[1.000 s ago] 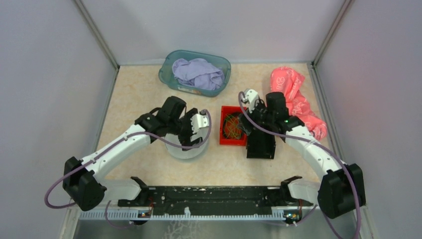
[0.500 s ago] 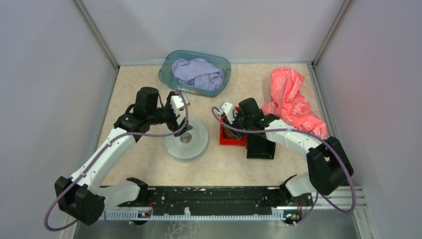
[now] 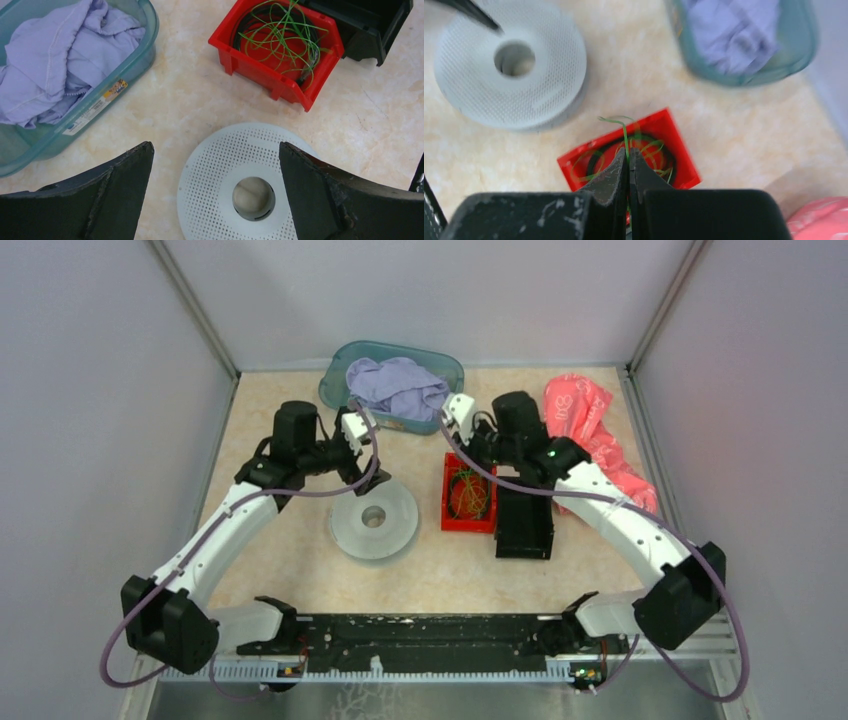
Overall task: Wrap the cables
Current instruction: Pick up the cable from the storage box, then adjust the cable at the center of the board.
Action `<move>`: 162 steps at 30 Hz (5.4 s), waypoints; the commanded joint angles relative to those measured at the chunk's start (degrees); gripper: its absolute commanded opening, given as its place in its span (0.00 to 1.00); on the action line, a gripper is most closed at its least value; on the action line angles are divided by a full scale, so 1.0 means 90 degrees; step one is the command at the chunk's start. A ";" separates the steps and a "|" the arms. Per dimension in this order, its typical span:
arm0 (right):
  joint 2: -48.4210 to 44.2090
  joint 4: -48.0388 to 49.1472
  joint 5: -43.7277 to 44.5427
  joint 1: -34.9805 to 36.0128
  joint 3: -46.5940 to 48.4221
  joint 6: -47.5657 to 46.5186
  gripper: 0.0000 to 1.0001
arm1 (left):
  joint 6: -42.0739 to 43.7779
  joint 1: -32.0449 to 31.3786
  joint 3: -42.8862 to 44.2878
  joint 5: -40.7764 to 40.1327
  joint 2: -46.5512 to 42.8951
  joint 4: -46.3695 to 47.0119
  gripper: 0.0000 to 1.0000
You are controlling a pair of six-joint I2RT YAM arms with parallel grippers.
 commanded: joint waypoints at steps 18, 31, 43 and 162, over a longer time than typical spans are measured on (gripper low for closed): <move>0.0548 -0.1632 -0.1055 0.0051 0.5883 0.1534 0.00 | -0.1646 -0.0058 0.1528 0.2827 0.0943 0.1790 1.00; 0.0226 -0.1365 -0.1854 0.0048 0.5142 0.1718 0.00 | -0.3595 -0.0114 0.0614 0.3008 0.0943 0.3377 0.82; 0.0081 -0.1264 -0.1768 0.0035 0.4990 0.1760 0.00 | -0.4153 -0.0216 0.0114 0.2973 0.1156 0.3869 0.82; 0.0481 0.4063 0.2709 -0.1956 -0.0253 0.1989 0.18 | -0.7874 -0.0016 0.2941 0.3871 0.1557 0.4218 0.00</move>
